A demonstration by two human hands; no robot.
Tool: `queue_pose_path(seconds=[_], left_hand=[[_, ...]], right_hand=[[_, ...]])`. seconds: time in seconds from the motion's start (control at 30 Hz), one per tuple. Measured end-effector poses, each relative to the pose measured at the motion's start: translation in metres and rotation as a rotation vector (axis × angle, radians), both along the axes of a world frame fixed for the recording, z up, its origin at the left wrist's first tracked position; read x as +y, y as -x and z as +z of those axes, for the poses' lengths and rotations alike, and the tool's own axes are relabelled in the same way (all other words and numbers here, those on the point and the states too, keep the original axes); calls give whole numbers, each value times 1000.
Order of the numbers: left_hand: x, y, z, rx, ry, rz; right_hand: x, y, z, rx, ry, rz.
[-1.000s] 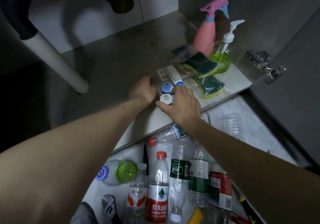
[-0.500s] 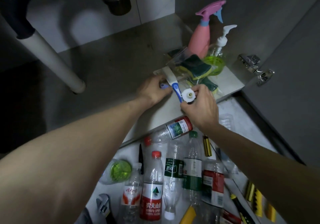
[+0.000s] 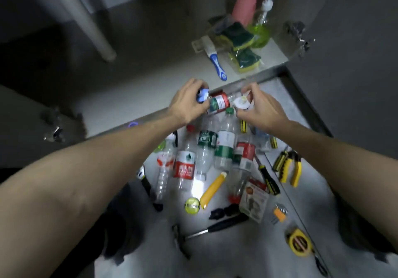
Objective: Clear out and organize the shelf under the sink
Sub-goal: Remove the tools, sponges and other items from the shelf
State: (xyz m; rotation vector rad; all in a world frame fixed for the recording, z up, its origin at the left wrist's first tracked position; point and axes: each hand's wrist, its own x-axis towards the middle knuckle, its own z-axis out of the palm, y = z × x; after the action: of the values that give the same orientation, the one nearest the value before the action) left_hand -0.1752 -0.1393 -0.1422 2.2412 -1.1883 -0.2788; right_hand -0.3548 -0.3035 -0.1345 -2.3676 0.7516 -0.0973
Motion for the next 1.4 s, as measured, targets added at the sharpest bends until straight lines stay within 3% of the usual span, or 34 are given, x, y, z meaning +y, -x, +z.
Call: queue_pose_path(seconds=[0.17, 0.27, 0.53, 0.67, 0.87, 1.13, 1.33, 1.4], left_hand=[[59, 74, -9, 170, 47, 113], [98, 115, -21, 184, -56, 57], [185, 212, -64, 234, -464, -105], [200, 228, -85, 315, -651, -113], [194, 217, -90, 395, -663, 11], [179, 213, -71, 406, -632, 144], [166, 200, -72, 324, -520, 164], [150, 184, -66, 283, -463, 194]], right_hand=[[41, 63, -6, 97, -49, -21], [74, 98, -17, 176, -138, -22], [160, 178, -65, 519, -32, 411], [195, 208, -87, 617, 78, 507], [206, 214, -97, 723, 66, 482], [193, 206, -87, 634, -42, 369], [181, 176, -81, 300, -264, -40], [163, 144, -74, 178, -241, -107]])
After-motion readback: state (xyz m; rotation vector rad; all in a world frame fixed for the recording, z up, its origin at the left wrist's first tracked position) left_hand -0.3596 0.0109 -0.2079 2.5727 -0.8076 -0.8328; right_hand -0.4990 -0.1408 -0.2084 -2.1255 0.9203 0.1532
